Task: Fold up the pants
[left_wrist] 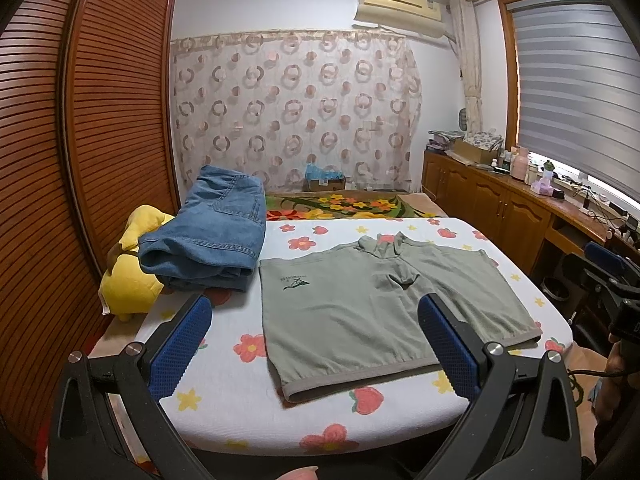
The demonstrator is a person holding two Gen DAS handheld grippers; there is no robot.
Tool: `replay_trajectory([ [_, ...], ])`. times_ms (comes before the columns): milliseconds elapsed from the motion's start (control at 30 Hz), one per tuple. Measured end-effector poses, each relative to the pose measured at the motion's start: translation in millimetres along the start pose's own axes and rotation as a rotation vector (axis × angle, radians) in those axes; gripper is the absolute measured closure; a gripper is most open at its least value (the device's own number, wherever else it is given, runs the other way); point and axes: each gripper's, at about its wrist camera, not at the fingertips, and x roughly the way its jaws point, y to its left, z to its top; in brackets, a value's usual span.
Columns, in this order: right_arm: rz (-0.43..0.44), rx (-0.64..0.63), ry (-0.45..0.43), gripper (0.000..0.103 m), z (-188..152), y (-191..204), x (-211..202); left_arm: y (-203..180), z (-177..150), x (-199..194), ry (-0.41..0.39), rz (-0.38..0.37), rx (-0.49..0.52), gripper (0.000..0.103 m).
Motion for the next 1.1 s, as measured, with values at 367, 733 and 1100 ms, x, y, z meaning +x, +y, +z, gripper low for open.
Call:
replay_trajectory([
  [367,-0.001,0.000,0.000,0.000,0.5,-1.0,0.4,0.8,-0.8,-0.2,-0.003,-0.003,-0.002,0.000],
  [733,-0.003,-0.003,-0.008,0.000,0.7,-2.8,-1.0,1.1,-1.1,-0.4,-0.005,-0.004,-0.004,0.000],
  [1100,-0.010,0.000,0.000,0.000,-3.5,-6.3,1.5,0.1,0.5,2.8,0.013,-0.008,-0.011,0.000],
])
